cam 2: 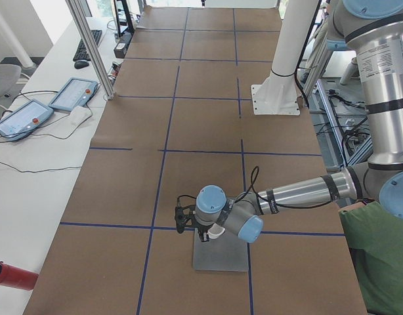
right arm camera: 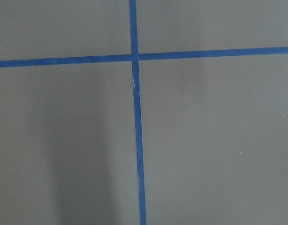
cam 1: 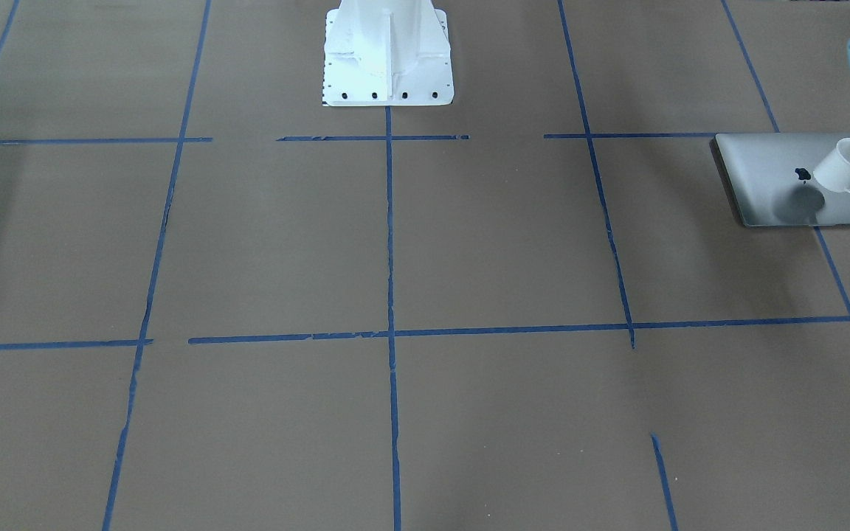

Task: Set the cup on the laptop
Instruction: 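Carry the white cup with the left gripper toward the silver laptop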

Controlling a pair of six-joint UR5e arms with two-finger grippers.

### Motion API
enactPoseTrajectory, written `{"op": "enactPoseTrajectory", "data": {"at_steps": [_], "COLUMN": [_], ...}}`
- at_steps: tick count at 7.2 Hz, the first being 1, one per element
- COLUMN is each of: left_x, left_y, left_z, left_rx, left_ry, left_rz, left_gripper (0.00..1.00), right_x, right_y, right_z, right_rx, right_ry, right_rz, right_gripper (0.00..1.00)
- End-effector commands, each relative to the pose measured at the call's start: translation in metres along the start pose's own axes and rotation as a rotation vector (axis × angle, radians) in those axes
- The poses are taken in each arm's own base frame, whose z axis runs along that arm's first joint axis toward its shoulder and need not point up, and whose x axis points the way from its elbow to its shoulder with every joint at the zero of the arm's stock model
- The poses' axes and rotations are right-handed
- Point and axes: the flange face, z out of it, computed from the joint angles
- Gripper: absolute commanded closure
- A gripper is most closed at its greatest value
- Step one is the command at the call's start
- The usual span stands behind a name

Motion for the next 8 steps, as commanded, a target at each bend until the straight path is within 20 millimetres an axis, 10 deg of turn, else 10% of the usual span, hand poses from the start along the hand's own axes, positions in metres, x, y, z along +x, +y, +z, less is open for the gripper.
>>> {"op": "enactPoseTrajectory", "data": {"at_steps": [1,8], "left_x": [0.0174,0.0127], "left_y": [0.0053,0.0093], "left_z": [0.0165,0.0236], "left_rx": [-0.024,-0.043], "left_ry": [-0.003,-0.011], "left_rz": [0.023,0.032], "left_gripper": [1.00,1.00], "right_x": [0.0000,0.0000], "right_y": [0.0000,0.0000], "right_z": [0.0000,0.0000], "right_rx": [0.000,0.000], "right_ry": [0.000,0.000], "right_rz": [0.000,0.000], "right_gripper": [0.00,0.00]}}
